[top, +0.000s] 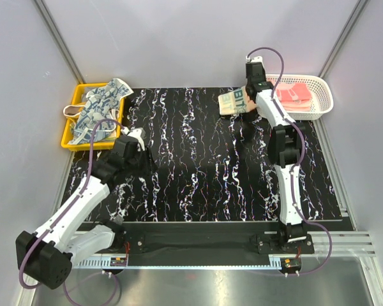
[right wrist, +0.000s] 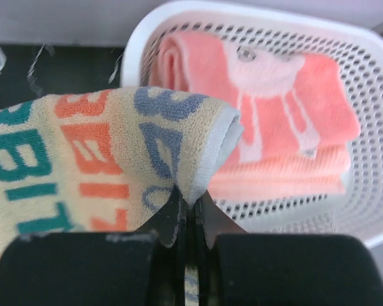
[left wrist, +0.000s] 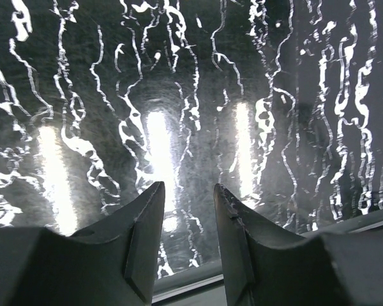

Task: Fold and stack the towels
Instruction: Neatly place the folded towel into the bin

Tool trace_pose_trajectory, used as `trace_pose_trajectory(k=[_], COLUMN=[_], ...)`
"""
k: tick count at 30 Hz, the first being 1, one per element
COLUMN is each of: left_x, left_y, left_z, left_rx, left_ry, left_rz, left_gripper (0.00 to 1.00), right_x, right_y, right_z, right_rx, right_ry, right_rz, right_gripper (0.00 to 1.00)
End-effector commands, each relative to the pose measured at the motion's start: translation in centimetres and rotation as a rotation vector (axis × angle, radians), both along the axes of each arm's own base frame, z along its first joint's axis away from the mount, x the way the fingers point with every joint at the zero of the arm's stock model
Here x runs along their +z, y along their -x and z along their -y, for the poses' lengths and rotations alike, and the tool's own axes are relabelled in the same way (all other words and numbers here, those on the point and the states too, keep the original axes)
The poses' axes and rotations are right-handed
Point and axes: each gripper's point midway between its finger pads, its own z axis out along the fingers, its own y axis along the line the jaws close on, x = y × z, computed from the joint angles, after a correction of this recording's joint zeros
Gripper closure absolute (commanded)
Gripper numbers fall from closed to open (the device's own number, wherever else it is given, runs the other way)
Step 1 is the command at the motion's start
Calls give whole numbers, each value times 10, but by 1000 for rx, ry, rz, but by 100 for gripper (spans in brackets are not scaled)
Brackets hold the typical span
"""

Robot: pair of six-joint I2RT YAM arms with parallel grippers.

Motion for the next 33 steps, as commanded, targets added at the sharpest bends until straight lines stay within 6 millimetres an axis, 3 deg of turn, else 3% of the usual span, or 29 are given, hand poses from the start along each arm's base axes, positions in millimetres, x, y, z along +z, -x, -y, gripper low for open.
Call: trace_pose_trajectory(k=[1,6,15,24,28,29,33], left_x=[14,12,5,3,0,-1,-2], left_y=[-12,-19,-25,-27,-26,-26,-26], left_z=[-10,-18,-18,-15,-14,-13,-13], left_rx=[-21,-20,-35,-43,-45,-47,-48], left_ry=[-68,-109,-110,-99,-98,-97,-95], left_rz=[42,39,31,24,16,10,6], left_gripper=[59,59,60,60,60,60,60], right_x=[19,37,80,91,95,96,99], right_y=[-35,-55,-64,-63,-63,-60,-56], right_z=[26,50,82,116,117,137,154], right_rx=[16,-6,5,-14,1,-24,-29], right_ry=[67,104,151,189,168,166,139], right_rz=[97,183,278,293,304,304,313], right_gripper=[100,100,100,100,100,100,100])
